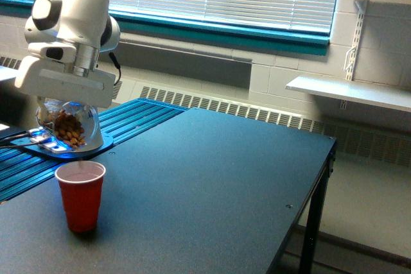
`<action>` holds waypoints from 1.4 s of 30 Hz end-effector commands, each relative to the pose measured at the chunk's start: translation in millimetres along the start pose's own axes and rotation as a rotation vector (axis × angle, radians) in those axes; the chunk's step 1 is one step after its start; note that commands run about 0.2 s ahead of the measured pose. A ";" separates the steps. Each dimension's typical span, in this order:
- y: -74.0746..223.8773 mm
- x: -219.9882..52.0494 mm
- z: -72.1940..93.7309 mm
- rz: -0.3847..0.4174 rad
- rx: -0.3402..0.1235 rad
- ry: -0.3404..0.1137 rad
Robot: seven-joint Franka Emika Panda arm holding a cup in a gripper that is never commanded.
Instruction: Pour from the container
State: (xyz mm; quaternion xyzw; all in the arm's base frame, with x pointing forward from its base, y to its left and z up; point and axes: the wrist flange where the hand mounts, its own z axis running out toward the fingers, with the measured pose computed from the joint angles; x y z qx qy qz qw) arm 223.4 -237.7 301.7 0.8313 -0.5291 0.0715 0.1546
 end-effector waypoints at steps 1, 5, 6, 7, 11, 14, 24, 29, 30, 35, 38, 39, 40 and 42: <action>-7.6 -6.2 5.6 -0.014 -0.027 -0.012; -10.4 -4.7 6.0 -0.017 -0.039 -0.010; -10.8 -4.2 6.1 -0.018 -0.042 -0.009; -11.2 -3.6 6.1 -0.019 -0.045 -0.008; -12.3 -1.5 6.2 -0.023 -0.057 -0.003; -13.4 -0.5 6.2 -0.020 -0.065 -0.005; -14.3 -0.3 8.5 -0.028 -0.088 -0.010; -15.0 -0.5 9.3 -0.031 -0.099 -0.009; -14.8 -0.3 9.4 -0.033 -0.101 -0.009; -14.8 -0.6 10.2 -0.033 -0.111 -0.013; -15.3 -0.5 10.2 -0.031 -0.116 -0.014; -15.6 -0.4 10.2 -0.031 -0.117 -0.015; -15.8 -0.2 10.1 -0.032 -0.119 -0.016; -15.7 0.5 10.1 -0.036 -0.125 -0.015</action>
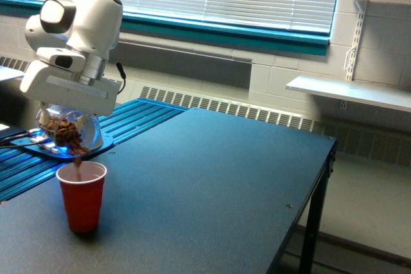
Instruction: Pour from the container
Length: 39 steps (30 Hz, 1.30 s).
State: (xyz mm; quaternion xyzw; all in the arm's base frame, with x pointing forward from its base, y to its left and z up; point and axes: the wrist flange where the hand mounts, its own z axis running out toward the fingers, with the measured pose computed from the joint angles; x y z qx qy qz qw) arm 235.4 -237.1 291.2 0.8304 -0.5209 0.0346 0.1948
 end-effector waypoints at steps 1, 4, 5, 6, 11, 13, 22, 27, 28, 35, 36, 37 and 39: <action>-2.8 -0.8 0.6 -0.006 -0.023 0.003; -2.8 -0.4 0.8 -0.007 -0.028 0.003; -2.9 -0.3 0.9 -0.005 -0.028 0.001; -3.0 -0.3 1.0 -0.005 -0.029 -0.001; -2.3 1.8 1.0 0.001 -0.043 -0.005; -1.3 3.9 1.0 0.001 -0.057 -0.001; -1.8 10.1 0.0 -0.004 -0.080 0.006; -3.4 14.3 -1.0 -0.006 -0.094 0.015; -3.8 14.9 -1.1 -0.010 -0.097 0.017; -6.9 17.1 -1.3 -0.038 -0.114 0.024; -7.4 17.4 -1.7 -0.042 -0.117 0.026; -7.4 18.4 -2.2 -0.046 -0.123 0.030; -7.2 19.9 -2.6 -0.050 -0.130 0.036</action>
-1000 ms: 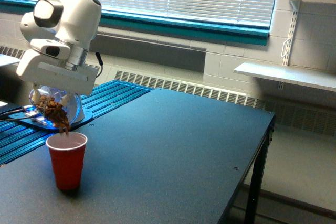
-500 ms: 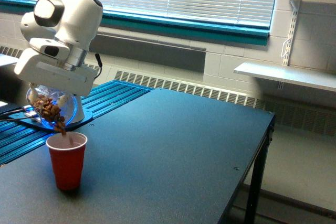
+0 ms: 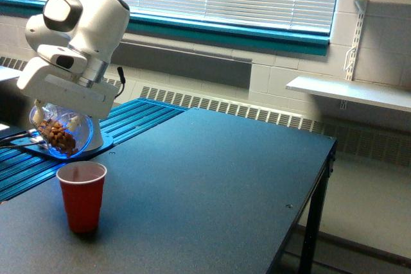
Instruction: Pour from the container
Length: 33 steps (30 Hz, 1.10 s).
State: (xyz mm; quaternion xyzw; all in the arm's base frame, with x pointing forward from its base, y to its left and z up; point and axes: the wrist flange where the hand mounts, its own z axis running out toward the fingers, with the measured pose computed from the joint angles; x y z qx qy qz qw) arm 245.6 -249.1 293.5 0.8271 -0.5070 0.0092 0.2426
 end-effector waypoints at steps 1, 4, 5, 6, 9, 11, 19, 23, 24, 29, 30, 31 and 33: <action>-3.1 5.1 -3.9 -0.018 -0.026 0.024; -1.5 7.7 -4.0 -0.027 -0.044 0.035; -1.3 8.4 -4.0 -0.028 -0.048 0.038; -1.2 9.1 -4.0 -0.027 -0.054 0.039; -0.2 11.5 -4.1 -0.033 -0.071 0.045; -0.2 12.5 -4.0 -0.036 -0.076 0.046; -2.4 14.3 -4.0 -0.059 -0.096 0.053; -5.4 13.8 -4.8 -0.071 -0.097 0.053; -6.3 13.6 -5.0 -0.076 -0.097 0.054; -9.3 12.3 -5.5 -0.098 -0.101 0.057; -9.8 12.0 -5.6 -0.103 -0.102 0.057; -10.2 11.9 -5.8 -0.108 -0.104 0.057; -10.4 11.8 -6.1 -0.119 -0.108 0.058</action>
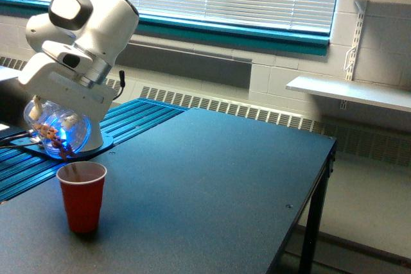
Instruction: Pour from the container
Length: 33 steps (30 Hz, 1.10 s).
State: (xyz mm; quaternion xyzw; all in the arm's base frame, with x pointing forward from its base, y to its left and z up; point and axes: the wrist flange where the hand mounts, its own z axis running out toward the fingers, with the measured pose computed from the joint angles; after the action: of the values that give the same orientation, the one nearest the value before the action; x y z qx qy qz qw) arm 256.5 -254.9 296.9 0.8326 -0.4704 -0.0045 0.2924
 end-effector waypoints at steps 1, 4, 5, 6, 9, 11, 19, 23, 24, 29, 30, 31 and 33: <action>-4.4 1.0 -3.4 -0.049 -0.016 0.015; -4.4 1.2 -4.2 -0.064 -0.021 0.016; -4.3 1.4 -4.4 -0.069 -0.021 0.018; -4.2 1.5 -4.6 -0.071 -0.022 0.019; -3.3 2.2 -4.9 -0.078 -0.029 0.022; -2.3 2.5 -4.9 -0.085 -0.034 0.021; -1.8 0.8 -5.2 -0.094 -0.024 0.006; -1.9 -0.5 -5.3 -0.096 -0.016 0.002; -1.9 -0.6 -5.6 -0.095 -0.012 0.000; -0.7 0.1 -7.9 -0.088 0.000 -0.001; -0.6 0.3 -8.7 -0.085 0.003 0.000; -0.3 0.8 -9.6 -0.083 0.007 0.001; -0.6 1.2 -12.1 -0.076 0.020 0.002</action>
State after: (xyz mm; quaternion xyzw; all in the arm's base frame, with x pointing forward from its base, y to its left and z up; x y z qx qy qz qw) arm 258.3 -252.4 301.6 0.8473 -0.4427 -0.0177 0.2929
